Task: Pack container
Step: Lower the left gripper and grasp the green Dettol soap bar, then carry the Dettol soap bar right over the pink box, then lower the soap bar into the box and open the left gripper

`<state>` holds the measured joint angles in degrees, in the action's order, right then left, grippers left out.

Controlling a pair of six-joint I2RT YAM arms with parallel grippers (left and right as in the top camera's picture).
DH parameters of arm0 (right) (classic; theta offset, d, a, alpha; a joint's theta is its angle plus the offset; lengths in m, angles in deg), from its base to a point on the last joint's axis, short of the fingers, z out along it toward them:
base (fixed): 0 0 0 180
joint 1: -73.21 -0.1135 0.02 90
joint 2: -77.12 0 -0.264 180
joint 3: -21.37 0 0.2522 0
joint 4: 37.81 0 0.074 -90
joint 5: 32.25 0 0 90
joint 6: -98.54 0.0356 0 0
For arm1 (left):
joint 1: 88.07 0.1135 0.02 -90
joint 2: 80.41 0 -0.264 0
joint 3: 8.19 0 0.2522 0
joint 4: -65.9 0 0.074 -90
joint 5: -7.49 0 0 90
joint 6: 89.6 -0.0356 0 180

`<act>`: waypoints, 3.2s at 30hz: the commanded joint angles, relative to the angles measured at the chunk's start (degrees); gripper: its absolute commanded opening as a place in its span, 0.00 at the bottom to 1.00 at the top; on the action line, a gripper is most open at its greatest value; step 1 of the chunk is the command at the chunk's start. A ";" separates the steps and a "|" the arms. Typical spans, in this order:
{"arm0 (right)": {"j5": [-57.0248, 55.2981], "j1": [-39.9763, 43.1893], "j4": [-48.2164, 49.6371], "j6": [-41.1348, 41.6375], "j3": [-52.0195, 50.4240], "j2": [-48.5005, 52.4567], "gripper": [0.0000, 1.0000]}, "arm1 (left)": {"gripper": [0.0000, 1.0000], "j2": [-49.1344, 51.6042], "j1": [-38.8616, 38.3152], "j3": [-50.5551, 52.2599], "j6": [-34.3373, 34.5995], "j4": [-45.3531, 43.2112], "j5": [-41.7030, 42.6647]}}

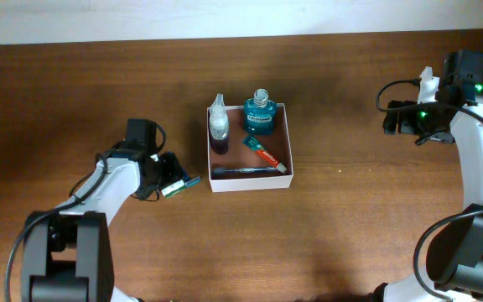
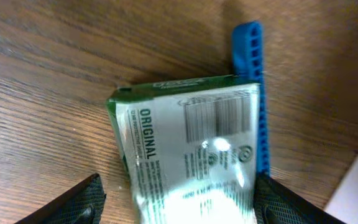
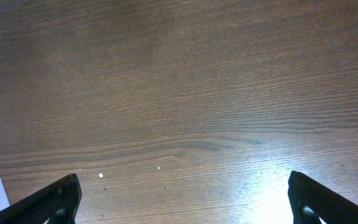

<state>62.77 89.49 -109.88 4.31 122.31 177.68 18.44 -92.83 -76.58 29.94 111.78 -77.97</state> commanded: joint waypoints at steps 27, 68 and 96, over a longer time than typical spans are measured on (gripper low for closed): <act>0.52 0.26 0.04 0.68 0.90 -1.79 0.98 | 0.09 -0.98 6.40 -16.72 -15.34 16.57 6.62; 0.52 0.26 0.02 0.68 0.90 -1.79 0.99 | 0.09 -3.93 -22.56 -24.81 -6.88 10.78 7.02; 0.52 0.26 0.02 0.68 0.90 -1.79 0.99 | 0.51 -0.17 -28.96 -24.81 -3.21 9.33 -2.21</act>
<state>62.77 89.49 -109.88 4.51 122.31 177.68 17.72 -121.39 -100.39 26.01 122.03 -79.57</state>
